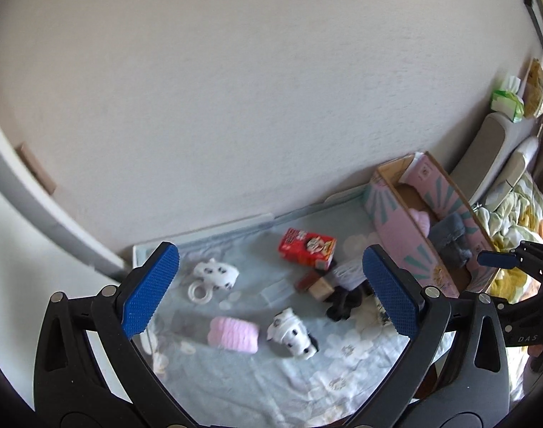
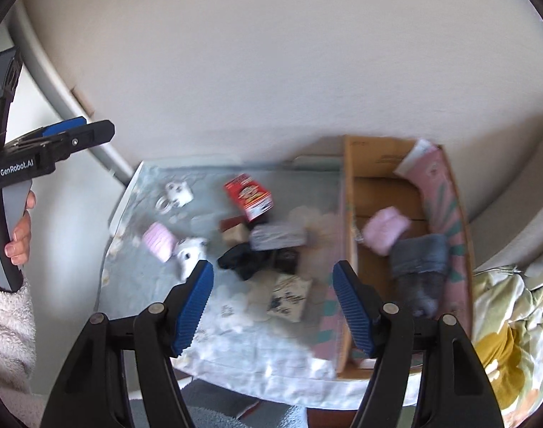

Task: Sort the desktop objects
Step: 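Return both tools to the tray, left toward pink slipper, right toward printed box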

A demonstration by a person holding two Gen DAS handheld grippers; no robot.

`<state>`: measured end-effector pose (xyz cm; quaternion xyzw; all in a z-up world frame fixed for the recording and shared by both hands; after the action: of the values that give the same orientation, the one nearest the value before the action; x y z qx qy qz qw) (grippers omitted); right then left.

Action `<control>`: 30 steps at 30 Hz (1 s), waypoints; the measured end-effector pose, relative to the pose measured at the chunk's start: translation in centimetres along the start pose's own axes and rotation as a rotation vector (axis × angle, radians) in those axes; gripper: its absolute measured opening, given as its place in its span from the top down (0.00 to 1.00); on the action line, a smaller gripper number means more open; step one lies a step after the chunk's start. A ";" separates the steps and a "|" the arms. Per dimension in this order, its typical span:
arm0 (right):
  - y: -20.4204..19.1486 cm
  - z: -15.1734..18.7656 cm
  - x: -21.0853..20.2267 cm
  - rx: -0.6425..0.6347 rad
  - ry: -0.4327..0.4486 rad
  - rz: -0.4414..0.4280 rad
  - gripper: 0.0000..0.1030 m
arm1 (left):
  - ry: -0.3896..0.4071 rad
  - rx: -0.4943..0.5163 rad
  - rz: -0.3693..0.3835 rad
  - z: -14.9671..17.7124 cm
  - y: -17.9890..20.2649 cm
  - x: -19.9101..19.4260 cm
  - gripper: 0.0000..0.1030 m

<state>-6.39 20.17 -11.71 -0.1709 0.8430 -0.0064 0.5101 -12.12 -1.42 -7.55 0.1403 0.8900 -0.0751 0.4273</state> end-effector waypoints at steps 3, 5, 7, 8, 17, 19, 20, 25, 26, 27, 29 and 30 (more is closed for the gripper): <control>-1.2 0.8 1.6 -0.006 -0.033 0.007 0.37 | -0.036 -0.049 0.016 2.2 -1.7 1.0 0.00; -1.7 1.5 2.7 0.007 -0.047 0.008 0.37 | -0.061 -0.074 0.023 3.9 -2.7 2.2 0.00; -1.9 2.4 3.8 0.029 -0.052 0.020 0.37 | -0.082 -0.086 0.007 5.6 -3.4 3.5 0.00; -1.9 2.8 4.3 0.041 -0.051 0.030 0.37 | -0.089 -0.092 -0.004 6.3 -3.6 4.1 0.00; -2.9 8.7 9.8 0.138 0.073 0.190 0.37 | -0.083 -0.116 -0.071 13.0 -5.2 9.5 0.00; -2.8 9.8 11.0 0.149 0.100 0.252 0.37 | -0.057 -0.139 -0.088 14.0 -5.7 10.5 0.01; -2.6 10.2 11.4 0.155 0.107 0.268 0.37 | -0.044 -0.149 -0.096 14.4 -6.0 10.8 0.01; -0.9 10.8 13.4 0.188 0.138 0.331 0.37 | -0.018 -0.207 -0.064 15.6 -6.7 12.6 0.01; -0.6 10.7 13.9 0.188 0.136 0.339 0.37 | -0.021 -0.204 -0.066 15.8 -6.6 13.0 0.01; -0.5 10.7 14.1 0.186 0.138 0.348 0.37 | -0.024 -0.199 -0.064 16.0 -6.6 13.4 0.01; 0.0 10.5 14.7 0.187 0.145 0.377 0.37 | -0.027 -0.192 -0.056 16.4 -6.3 14.0 0.01; 0.3 10.5 15.0 0.191 0.150 0.382 0.37 | -0.030 -0.185 -0.062 16.5 -6.2 14.3 0.01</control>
<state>-3.74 17.71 -29.62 0.0418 0.8910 -0.0023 0.4520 -10.40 -8.85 -28.95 0.0716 0.8905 -0.0078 0.4492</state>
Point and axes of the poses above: each gripper's, at about its wrist camera, not at the fingertips, and x roughly the way its jaws point, y to its right, z to its underside, the point moved 4 cm from there along x, roughly the way its jaws point, and after that the axes turned 2 degrees about x, right-handed, at the moved point
